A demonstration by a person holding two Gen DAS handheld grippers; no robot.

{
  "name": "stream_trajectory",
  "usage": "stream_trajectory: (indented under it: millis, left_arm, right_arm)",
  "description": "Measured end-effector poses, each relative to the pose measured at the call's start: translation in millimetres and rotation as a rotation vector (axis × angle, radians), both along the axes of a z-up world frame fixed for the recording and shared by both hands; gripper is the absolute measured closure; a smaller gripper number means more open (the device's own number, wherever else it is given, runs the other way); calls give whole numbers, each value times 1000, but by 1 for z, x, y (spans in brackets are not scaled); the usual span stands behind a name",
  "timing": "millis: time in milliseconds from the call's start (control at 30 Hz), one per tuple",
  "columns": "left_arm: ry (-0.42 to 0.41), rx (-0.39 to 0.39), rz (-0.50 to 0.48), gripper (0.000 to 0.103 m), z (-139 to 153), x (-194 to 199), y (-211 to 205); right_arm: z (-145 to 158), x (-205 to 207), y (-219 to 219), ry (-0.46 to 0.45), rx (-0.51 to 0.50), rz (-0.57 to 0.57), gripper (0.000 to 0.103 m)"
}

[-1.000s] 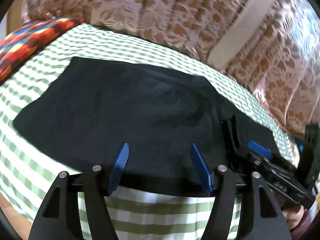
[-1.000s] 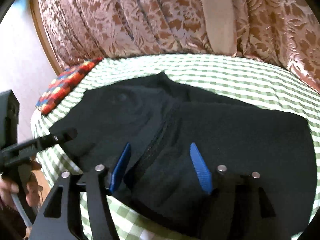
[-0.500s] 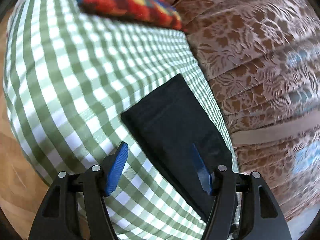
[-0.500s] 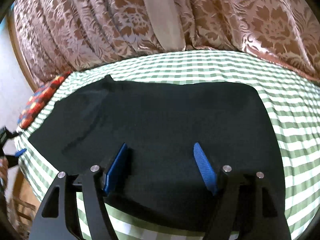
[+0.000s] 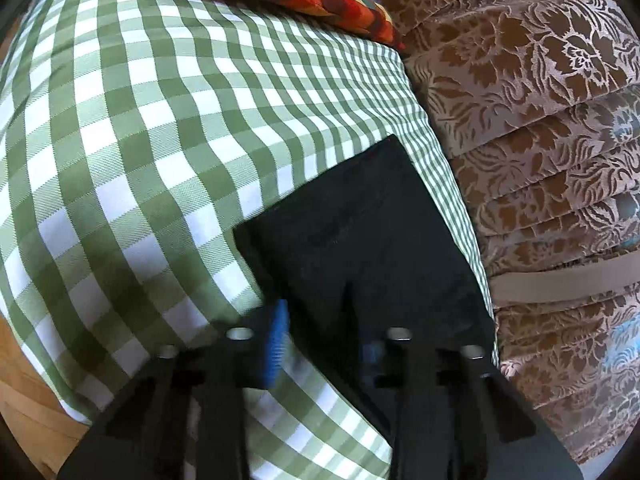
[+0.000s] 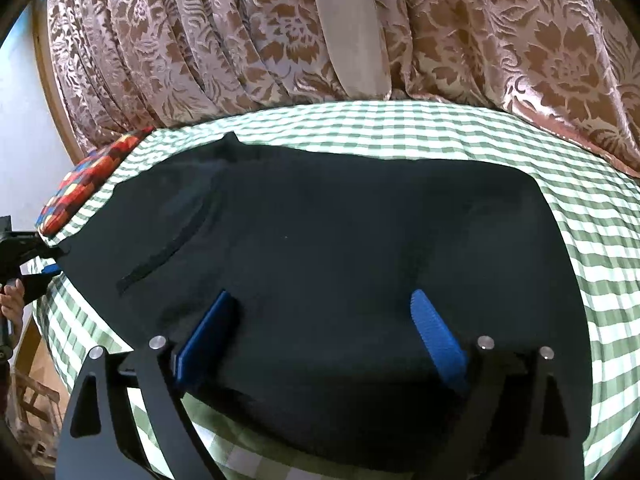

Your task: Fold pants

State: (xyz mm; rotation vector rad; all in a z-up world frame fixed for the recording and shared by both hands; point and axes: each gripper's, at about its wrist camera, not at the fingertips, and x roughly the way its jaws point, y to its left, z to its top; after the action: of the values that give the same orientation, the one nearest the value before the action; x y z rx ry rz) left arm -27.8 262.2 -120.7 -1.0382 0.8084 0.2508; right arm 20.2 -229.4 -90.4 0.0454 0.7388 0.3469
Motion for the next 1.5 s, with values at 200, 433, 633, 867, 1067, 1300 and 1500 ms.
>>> stream_trajectory:
  millis: [200, 433, 633, 867, 1067, 1300, 1500]
  left_arm:
    - [-124, 215, -106, 91, 43, 1, -31]
    - [-349, 428, -434, 91, 109, 9, -107]
    - [-422, 514, -637, 91, 120, 14, -165]
    - [-454, 591, -782, 91, 119, 8, -207]
    - [-459, 666, -860, 91, 116, 2, -230]
    - [-452, 596, -886, 84, 116, -2, -210]
    - [-455, 302, -660, 74, 119, -17, -101]
  right_arm:
    - [2, -3, 1, -25, -13, -6, 11]
    - [27, -7, -2, -27, 9, -44, 11]
    - [71, 4, 4, 27, 300, 127, 4]
    - [83, 53, 67, 254, 603, 347, 4]
    - [65, 93, 114, 381, 552, 326, 44]
    - [66, 94, 123, 395, 523, 371, 87]
    - [90, 86, 126, 358, 549, 409, 88]
